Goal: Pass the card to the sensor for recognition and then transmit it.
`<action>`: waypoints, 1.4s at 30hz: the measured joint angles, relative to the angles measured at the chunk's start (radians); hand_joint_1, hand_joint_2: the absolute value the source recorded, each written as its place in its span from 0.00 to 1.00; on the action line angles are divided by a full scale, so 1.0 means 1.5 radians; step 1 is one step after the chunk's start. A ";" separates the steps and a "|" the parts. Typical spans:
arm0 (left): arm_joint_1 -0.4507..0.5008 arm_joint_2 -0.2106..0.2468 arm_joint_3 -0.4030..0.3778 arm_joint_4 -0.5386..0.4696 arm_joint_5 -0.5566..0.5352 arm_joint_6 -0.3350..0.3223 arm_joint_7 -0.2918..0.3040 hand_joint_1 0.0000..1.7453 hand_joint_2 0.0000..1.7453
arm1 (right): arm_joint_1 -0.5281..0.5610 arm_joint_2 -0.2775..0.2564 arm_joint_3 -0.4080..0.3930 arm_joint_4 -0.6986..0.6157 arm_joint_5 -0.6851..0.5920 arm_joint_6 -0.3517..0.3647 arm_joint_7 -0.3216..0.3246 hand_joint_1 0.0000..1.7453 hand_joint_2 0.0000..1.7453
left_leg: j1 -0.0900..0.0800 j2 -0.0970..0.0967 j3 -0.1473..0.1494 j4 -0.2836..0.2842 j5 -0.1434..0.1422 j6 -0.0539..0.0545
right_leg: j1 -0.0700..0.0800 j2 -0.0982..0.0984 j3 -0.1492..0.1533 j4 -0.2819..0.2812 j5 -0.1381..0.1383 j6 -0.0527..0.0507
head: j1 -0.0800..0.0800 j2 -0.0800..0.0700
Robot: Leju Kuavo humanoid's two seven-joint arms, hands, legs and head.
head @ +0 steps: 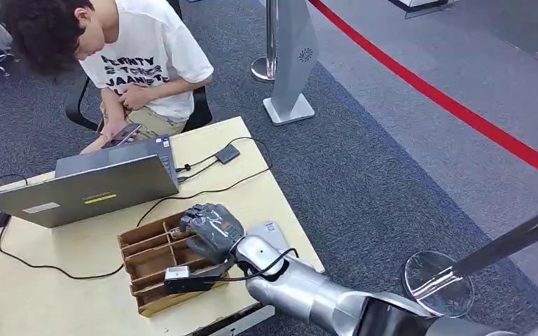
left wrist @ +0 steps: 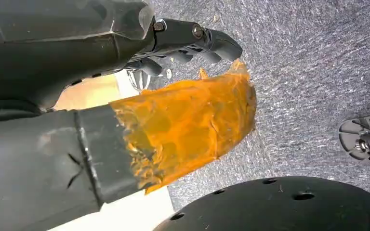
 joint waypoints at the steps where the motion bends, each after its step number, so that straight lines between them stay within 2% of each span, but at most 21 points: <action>1: 0.000 0.000 0.000 0.000 0.000 0.000 0.000 0.00 0.00 | 0.000 0.000 0.000 0.000 0.001 0.000 0.000 0.57 1.00 | 0.000 0.000 0.000 0.000 0.000 0.000 | 0.000 0.000 0.000 0.000 0.000 0.000 | 0.000 0.000; 4: 0.000 0.000 0.000 0.000 0.000 0.000 0.000 0.00 0.00 | 0.000 0.000 -0.001 0.001 0.007 -0.001 0.001 0.55 1.00 | 0.000 0.000 0.000 0.000 0.000 0.000 | 0.000 0.000 0.000 0.000 0.000 0.000 | 0.000 0.000; 6: 0.000 0.000 0.000 0.000 0.000 0.000 0.000 0.00 0.00 | 0.002 0.000 -0.003 0.001 0.011 -0.004 0.001 0.59 1.00 | 0.000 0.000 0.000 0.000 0.000 0.000 | 0.000 0.000 0.000 0.000 0.000 0.000 | 0.000 0.000; 11: 0.000 0.000 0.000 0.000 0.000 0.001 -0.004 0.00 0.00 | 0.013 0.000 -0.011 -0.016 0.008 -0.021 0.000 0.57 1.00 | 0.000 0.000 0.000 0.000 0.000 0.000 | 0.000 0.000 0.000 0.000 0.000 0.000 | 0.000 0.000; 14: 0.000 0.000 0.000 0.000 0.000 0.002 -0.004 0.00 0.00 | 0.026 0.000 -0.021 -0.049 0.006 -0.027 0.000 0.56 1.00 | 0.000 0.000 0.000 0.000 0.000 0.000 | 0.000 0.000 0.000 0.000 0.000 0.000 | 0.000 0.000; 15: 0.000 0.000 0.000 0.000 0.000 0.003 -0.004 0.00 0.00 | 0.030 -0.001 -0.023 -0.060 0.006 -0.029 -0.001 0.52 1.00 | 0.000 0.000 0.000 0.000 0.000 0.000 | 0.000 0.000 0.000 0.000 0.000 0.000 | 0.000 0.000; 17: 0.000 0.000 0.000 0.000 0.000 0.005 -0.004 0.00 0.00 | 0.044 -0.003 -0.028 -0.093 -0.005 -0.032 -0.005 0.50 1.00 | 0.000 0.000 0.000 0.000 0.000 0.000 | 0.000 0.000 0.000 0.000 0.000 0.000 | 0.000 0.000; 27: 0.001 -0.001 0.000 0.000 0.000 0.009 -0.004 0.00 0.00 | 0.114 -0.022 -0.038 -0.228 -0.017 -0.033 -0.027 0.53 1.00 | 0.000 0.000 0.000 0.000 0.000 0.000 | 0.000 0.000 0.000 0.000 0.000 0.000 | 0.000 0.000; 30: 0.001 -0.003 0.001 0.000 0.000 0.014 -0.004 0.00 0.00 | 0.147 -0.029 -0.038 -0.261 -0.028 -0.026 -0.039 0.52 1.00 | 0.000 0.000 0.000 0.000 0.000 0.000 | 0.000 0.000 0.000 0.000 0.000 0.000 | 0.000 0.000; 35: 0.001 -0.005 0.002 0.000 0.000 0.016 -0.004 0.00 0.00 | 0.182 -0.038 -0.034 -0.285 -0.050 -0.008 -0.056 0.56 1.00 | 0.000 0.000 0.000 0.000 0.000 0.000 | 0.000 0.000 0.000 0.000 0.000 0.000 | 0.000 0.000; 39: 0.001 -0.005 0.003 0.000 0.000 0.018 -0.004 0.00 0.00 | 0.208 -0.040 -0.016 -0.284 -0.091 0.018 -0.075 0.54 1.00 | 0.000 0.000 0.000 0.000 0.000 0.000 | 0.000 0.000 0.000 0.000 0.000 0.000 | 0.000 0.000; 40: 0.000 -0.005 0.003 0.000 0.000 0.018 -0.004 0.00 0.00 | 0.212 -0.040 -0.011 -0.281 -0.095 0.021 -0.077 0.58 1.00 | 0.000 0.000 0.000 0.000 0.000 0.000 | 0.000 0.000 0.000 0.000 0.000 0.000 | 0.000 0.000; 42: 0.000 -0.005 0.003 0.000 0.000 0.018 -0.004 0.00 0.00 | 0.214 -0.040 -0.002 -0.273 -0.100 0.023 -0.080 0.57 1.00 | 0.000 0.000 0.000 0.000 0.000 0.000 | 0.000 0.000 0.000 0.000 0.000 0.000 | 0.000 0.000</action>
